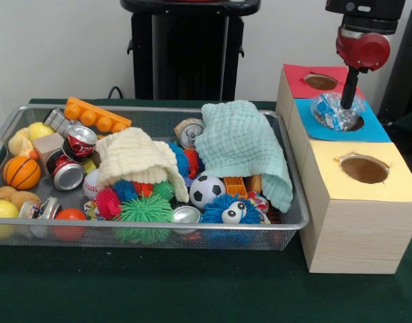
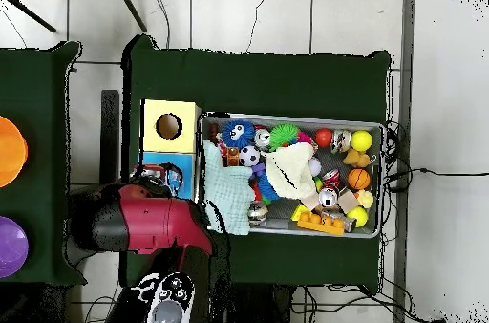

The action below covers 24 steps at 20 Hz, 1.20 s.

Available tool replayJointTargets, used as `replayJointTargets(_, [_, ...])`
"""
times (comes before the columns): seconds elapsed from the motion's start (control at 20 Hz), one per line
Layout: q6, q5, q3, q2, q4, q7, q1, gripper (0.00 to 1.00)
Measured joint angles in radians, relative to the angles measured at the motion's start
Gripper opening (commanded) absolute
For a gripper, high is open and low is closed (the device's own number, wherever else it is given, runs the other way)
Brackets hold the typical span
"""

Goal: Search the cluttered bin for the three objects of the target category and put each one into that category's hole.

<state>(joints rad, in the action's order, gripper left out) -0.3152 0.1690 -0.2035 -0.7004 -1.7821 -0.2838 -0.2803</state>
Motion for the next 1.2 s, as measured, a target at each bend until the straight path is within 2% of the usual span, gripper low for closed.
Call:
replayJointTargets(0.75, [-0.152,0.000,-0.015,0.001,0.009,0.000,-0.023,0.00])
replayJointTargets(1.2, [-0.162,0.000,-0.022,0.003,0.009,-0.003,-0.040,0.00])
